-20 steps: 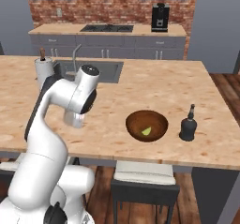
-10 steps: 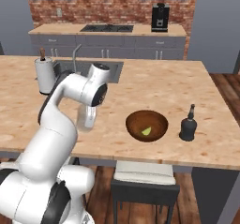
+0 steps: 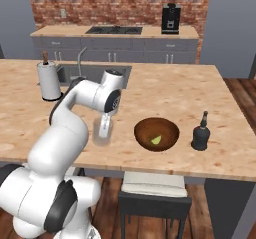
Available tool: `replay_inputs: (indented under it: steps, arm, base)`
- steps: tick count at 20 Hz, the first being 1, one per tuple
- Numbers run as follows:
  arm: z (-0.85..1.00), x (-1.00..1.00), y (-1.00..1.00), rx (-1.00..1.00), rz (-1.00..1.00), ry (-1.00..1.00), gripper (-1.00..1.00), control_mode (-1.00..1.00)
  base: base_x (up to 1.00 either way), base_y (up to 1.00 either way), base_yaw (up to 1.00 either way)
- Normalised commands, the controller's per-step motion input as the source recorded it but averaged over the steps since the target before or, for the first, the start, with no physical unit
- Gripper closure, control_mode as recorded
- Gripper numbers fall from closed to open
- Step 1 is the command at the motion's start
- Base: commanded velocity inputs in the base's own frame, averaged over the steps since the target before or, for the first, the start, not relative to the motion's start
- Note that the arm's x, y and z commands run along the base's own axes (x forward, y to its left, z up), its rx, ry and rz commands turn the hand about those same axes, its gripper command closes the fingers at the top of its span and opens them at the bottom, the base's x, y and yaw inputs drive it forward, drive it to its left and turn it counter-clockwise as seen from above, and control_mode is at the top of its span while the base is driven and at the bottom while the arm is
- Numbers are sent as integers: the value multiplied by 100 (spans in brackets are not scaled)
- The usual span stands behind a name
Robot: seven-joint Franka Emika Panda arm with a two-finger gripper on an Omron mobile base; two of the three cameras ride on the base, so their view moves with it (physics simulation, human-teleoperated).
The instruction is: There is a bowl on the dining counter. Grab a lemon wedge from the fridge and place it in the bowl. Then get the liquor bottle and glass cup from the cabinet and place them next to the bowl.
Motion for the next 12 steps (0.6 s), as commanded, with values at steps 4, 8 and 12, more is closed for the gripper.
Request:
replay_inputs:
  steps: [4,8,12]
  arm:
    - [-29,8,-4,-12,-10,-1,100,-100]
    - [-21,29,-3,-8,-8,0,100,-100]
    - [-12,46,-1,-5,-5,0,100,-100]
  base:
    - [0,0,0]
    - [0,0,0]
    - [0,0,0]
